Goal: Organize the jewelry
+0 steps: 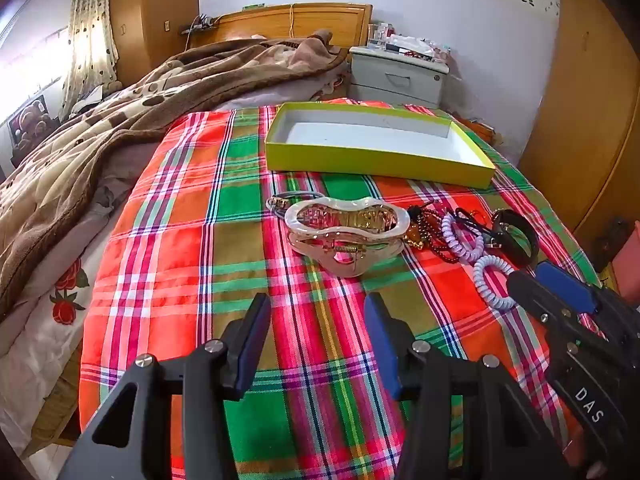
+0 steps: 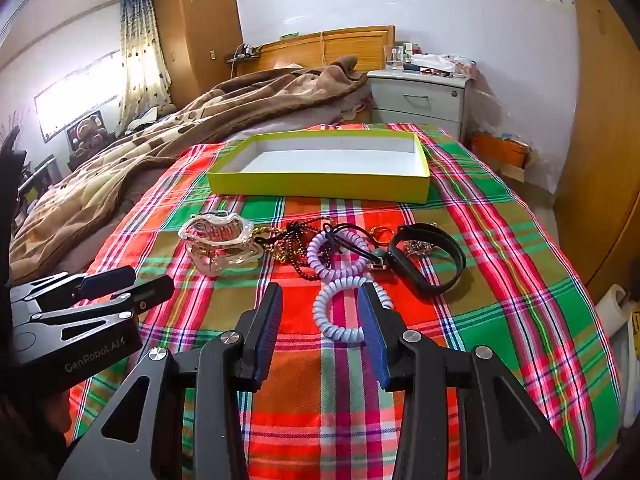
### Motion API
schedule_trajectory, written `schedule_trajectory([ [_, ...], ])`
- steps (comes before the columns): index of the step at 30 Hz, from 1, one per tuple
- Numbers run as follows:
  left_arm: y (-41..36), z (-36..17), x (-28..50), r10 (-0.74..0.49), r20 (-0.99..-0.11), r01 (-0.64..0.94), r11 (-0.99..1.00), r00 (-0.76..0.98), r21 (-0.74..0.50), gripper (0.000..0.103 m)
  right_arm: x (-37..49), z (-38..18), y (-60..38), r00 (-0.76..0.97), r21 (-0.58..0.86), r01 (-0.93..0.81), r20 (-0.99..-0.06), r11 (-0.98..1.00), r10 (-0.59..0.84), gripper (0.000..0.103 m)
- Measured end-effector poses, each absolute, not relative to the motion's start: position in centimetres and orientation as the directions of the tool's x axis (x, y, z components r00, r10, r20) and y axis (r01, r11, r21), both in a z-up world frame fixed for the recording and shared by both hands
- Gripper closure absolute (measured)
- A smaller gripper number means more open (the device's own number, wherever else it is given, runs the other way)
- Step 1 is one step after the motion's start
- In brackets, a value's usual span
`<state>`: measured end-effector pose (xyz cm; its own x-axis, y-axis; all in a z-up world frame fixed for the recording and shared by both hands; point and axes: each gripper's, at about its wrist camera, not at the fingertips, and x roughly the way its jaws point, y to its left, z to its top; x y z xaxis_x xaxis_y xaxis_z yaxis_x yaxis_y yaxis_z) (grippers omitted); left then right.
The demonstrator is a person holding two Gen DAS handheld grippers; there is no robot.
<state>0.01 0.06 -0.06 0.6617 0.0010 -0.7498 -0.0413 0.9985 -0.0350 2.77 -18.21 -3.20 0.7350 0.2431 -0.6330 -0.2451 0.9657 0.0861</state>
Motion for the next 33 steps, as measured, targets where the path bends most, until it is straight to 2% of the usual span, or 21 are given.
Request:
schedule_trajectory([
  [33,0.0,-0.2,0.2,0.01,-0.758,-0.053,0.998,0.653,-0.033,0.053,3.5,-3.5,-18.5,0.734,0.095,-0.227,-0.637,0.969,0.234,0.063],
])
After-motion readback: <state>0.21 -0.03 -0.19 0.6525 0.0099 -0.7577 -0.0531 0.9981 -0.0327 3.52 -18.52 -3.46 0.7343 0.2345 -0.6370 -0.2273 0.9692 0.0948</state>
